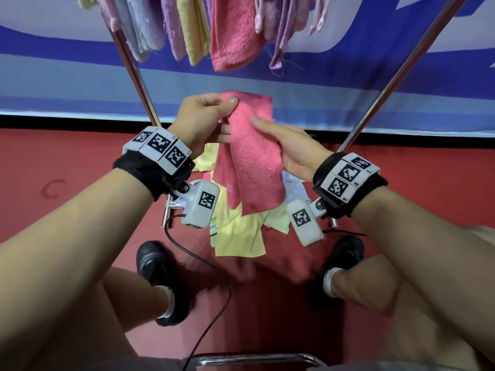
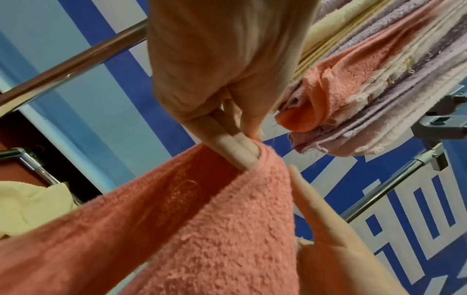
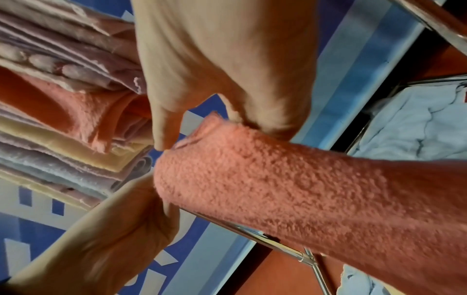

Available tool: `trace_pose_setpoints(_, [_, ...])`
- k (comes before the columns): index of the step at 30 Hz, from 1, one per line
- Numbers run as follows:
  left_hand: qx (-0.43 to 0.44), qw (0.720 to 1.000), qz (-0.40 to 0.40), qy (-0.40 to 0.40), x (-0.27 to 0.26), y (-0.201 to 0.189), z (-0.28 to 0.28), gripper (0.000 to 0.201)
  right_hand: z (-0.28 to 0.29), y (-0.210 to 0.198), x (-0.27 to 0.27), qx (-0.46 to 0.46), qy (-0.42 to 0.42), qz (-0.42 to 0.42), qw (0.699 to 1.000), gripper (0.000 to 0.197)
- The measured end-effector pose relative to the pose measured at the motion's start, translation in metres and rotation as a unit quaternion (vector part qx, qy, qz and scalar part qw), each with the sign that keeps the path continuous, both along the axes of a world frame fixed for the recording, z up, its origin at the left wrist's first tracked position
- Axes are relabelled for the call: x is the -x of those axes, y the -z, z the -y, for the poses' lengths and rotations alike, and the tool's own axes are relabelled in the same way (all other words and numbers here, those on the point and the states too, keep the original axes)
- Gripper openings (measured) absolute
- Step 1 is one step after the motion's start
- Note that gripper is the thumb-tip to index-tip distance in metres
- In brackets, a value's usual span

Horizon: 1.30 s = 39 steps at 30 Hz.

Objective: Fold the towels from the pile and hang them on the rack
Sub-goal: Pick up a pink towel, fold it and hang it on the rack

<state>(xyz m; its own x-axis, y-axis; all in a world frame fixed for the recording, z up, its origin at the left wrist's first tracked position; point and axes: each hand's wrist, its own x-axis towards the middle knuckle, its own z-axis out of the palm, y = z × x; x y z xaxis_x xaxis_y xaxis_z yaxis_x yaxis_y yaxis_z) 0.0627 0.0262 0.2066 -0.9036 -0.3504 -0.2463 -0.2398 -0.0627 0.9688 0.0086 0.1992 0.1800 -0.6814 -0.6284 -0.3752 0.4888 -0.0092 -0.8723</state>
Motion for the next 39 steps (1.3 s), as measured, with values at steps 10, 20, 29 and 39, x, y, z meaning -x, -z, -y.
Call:
trace_pose_setpoints(10, [0.086, 0.996, 0.015, 0.014, 0.004, 0.002, 0.0, 0.02, 0.001, 0.005, 0.012, -0.034, 0.052, -0.07, 0.996, 0.031])
trace_pose_setpoints(20, [-0.03, 0.996, 0.017, 0.082, 0.002, 0.001, -0.016, 0.016, 0.005, 0.004, 0.013, 0.008, 0.164, -0.127, 0.978, 0.014])
trace_pose_setpoints(29, [0.261, 0.962, 0.057, 0.06, 0.0, -0.004, -0.012, 0.043, 0.006, 0.006, 0.02, -0.122, 0.187, -0.181, 0.958, 0.021])
trace_pose_setpoints(39, [-0.023, 0.976, -0.058, 0.207, -0.029, -0.059, -0.052, 0.069, -0.047, -0.135, -0.01, -0.162, -0.165, -0.331, 0.915, 0.023])
